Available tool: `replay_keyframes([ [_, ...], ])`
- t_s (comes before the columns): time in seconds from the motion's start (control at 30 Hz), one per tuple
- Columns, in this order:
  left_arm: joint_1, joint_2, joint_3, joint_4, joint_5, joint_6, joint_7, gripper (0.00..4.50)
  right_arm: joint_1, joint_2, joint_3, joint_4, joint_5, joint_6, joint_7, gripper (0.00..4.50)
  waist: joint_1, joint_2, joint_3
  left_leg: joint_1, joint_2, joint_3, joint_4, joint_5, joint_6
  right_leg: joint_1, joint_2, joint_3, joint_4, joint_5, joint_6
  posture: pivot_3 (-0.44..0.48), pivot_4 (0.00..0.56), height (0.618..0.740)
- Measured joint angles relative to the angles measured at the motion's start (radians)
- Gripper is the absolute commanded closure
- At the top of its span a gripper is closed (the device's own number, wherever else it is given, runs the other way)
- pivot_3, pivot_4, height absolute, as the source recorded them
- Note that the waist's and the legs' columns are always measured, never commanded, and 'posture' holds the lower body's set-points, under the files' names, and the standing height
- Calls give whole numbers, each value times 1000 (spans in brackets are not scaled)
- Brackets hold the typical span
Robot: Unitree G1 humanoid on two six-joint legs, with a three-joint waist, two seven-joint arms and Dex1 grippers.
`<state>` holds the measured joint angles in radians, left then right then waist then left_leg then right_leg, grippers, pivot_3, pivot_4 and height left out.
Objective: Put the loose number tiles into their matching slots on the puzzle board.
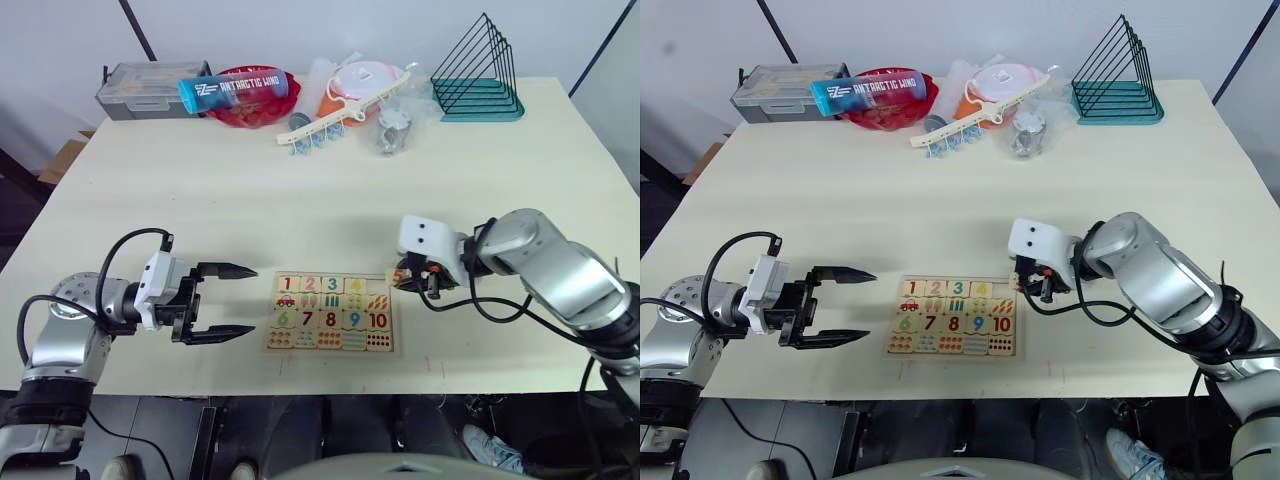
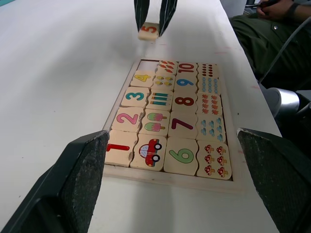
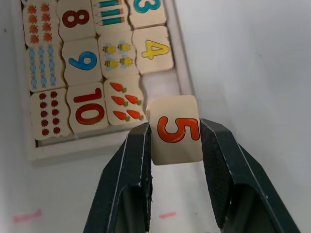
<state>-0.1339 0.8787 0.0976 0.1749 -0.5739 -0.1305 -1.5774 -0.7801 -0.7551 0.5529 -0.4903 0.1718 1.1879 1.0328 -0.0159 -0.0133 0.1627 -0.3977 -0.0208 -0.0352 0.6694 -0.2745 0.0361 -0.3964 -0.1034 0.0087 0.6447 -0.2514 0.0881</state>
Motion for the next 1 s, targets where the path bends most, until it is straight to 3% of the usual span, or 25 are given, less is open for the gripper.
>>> replay_keyframes([
  [0.3, 6, -2, 0, 0, 0, -5, 0, 0, -100, 56, 120, 34, 15, 132, -79, 3598, 0, 0, 0, 0, -1, 0, 0, 0, 0, 0, 0, 0, 0, 0, 0, 0, 150, 740],
  [1.0, 8, -9, -1, -1, 0, -6, 0, 0, -184, 120, 225, 156, 34, 116, -125, 3598, -3, 0, 0, 0, -2, 0, 0, 0, 0, 0, 0, 0, 0, 0, 0, 0, 150, 740],
])
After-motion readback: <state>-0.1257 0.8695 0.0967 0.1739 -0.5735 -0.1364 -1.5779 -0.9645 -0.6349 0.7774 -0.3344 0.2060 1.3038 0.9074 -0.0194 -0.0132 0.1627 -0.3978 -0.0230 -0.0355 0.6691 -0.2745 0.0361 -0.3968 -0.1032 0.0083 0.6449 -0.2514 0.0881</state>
